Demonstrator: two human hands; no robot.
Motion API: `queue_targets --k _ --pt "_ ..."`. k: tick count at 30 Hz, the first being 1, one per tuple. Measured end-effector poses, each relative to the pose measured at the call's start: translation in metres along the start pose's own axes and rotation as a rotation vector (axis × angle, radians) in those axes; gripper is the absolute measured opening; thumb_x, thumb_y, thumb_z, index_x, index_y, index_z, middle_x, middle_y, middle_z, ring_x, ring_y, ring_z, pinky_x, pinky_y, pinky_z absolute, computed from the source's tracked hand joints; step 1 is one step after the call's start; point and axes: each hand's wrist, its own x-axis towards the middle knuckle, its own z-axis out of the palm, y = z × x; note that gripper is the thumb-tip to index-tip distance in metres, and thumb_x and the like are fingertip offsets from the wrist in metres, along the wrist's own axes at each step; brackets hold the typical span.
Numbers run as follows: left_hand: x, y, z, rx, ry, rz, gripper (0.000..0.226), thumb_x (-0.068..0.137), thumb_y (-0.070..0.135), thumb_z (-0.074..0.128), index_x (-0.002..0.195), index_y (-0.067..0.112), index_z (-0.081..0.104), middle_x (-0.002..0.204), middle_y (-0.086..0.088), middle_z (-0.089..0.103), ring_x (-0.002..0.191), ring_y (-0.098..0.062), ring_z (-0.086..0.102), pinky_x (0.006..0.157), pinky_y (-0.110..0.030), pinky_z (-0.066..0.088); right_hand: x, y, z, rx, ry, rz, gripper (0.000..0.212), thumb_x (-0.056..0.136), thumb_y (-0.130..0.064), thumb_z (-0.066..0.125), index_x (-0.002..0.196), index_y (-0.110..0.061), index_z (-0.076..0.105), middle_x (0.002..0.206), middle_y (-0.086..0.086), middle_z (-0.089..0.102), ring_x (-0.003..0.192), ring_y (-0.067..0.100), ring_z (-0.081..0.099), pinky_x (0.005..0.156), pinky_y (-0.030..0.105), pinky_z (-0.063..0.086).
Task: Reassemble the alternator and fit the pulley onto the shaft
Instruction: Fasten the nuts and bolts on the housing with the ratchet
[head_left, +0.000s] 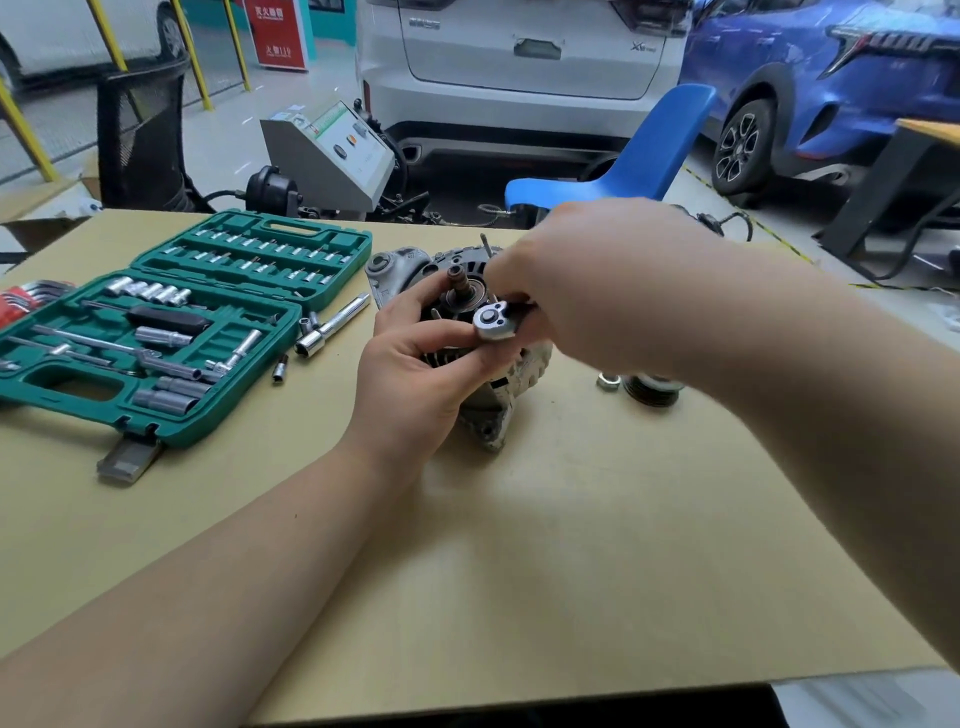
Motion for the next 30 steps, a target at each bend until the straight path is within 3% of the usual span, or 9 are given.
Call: queue_targets --k 3,7,11,14,18,22,25,30 --pt "0.001 -0.003 -0.001 0.000 -0.006 0.004 0.019 0.077 0.038 0.095 0.096 0.037 0.089 0.149 0.015 0.062 0.148 -0.008 0.047 0.123 -0.048 0.041 0.002 0.013 -0.001 0.043 -0.041 -0.041 0.025 0.097 -0.032 0.063 0.078 -0.028 0.048 0.076 -0.007 0.050 0.076 0.023 0.052 0.055 0.033 0.040" --pt "0.000 -0.002 0.002 0.038 0.015 0.017 0.024 0.075 0.049 0.094 0.096 0.040 0.088 0.149 0.021 0.060 0.148 -0.004 0.045 0.122 -0.048 0.042 -0.009 -0.004 0.005 0.014 0.067 0.027 0.047 0.096 -0.033 0.064 0.066 -0.026 0.030 0.072 -0.003 0.040 0.060 0.018 0.046 0.047 0.028 0.027" --pt "0.000 -0.002 0.001 0.034 0.009 0.016 0.027 0.065 0.058 0.089 0.086 0.041 0.088 0.148 0.022 0.061 0.147 -0.004 0.046 0.119 -0.050 0.045 -0.013 -0.022 0.007 0.035 0.052 0.055 0.049 0.094 -0.021 0.064 0.064 -0.027 0.026 0.068 -0.004 0.035 0.053 0.013 0.035 0.044 0.026 0.021" --pt "0.000 -0.003 0.000 0.014 -0.014 0.020 0.022 0.072 0.053 0.092 0.088 0.040 0.088 0.149 0.021 0.060 0.148 -0.006 0.046 0.122 -0.049 0.043 -0.004 -0.006 0.006 0.026 0.048 0.025 0.043 0.092 -0.018 0.062 0.067 -0.027 0.029 0.074 -0.002 0.039 0.063 0.023 0.046 0.049 0.028 0.025" --pt "0.001 -0.005 0.000 0.011 -0.019 0.019 0.018 0.077 0.039 0.093 0.094 0.037 0.089 0.149 0.014 0.062 0.148 -0.014 0.048 0.121 -0.051 0.043 0.003 0.015 -0.003 0.036 -0.051 -0.091 0.023 0.097 -0.033 0.064 0.082 -0.030 0.046 0.076 -0.007 0.048 0.081 0.026 0.054 0.060 0.035 0.041" --pt "-0.002 -0.001 0.001 0.044 0.000 0.021 0.021 0.077 0.041 0.094 0.097 0.040 0.088 0.149 0.020 0.060 0.148 -0.004 0.044 0.123 -0.048 0.041 -0.007 -0.003 0.004 -0.007 0.064 -0.007 0.040 0.096 -0.035 0.063 0.069 -0.023 0.036 0.072 -0.003 0.041 0.059 0.018 0.045 0.047 0.028 0.028" --pt "-0.002 -0.001 0.002 0.037 0.024 0.013 0.019 0.076 0.028 0.096 0.090 0.037 0.088 0.150 0.017 0.060 0.149 -0.004 0.045 0.123 -0.050 0.040 -0.015 -0.026 0.008 0.042 0.067 0.035 0.052 0.095 -0.029 0.066 0.065 -0.026 0.024 0.069 -0.005 0.034 0.052 0.013 0.035 0.044 0.026 0.021" --pt "-0.002 0.000 0.002 -0.008 0.002 0.007 0.018 0.074 0.039 0.096 0.090 0.034 0.089 0.150 0.014 0.061 0.148 -0.011 0.048 0.122 -0.049 0.042 -0.004 -0.004 0.006 -0.016 0.064 0.008 0.037 0.091 -0.016 0.062 0.072 -0.026 0.032 0.073 -0.006 0.040 0.060 0.016 0.040 0.048 0.027 0.024"
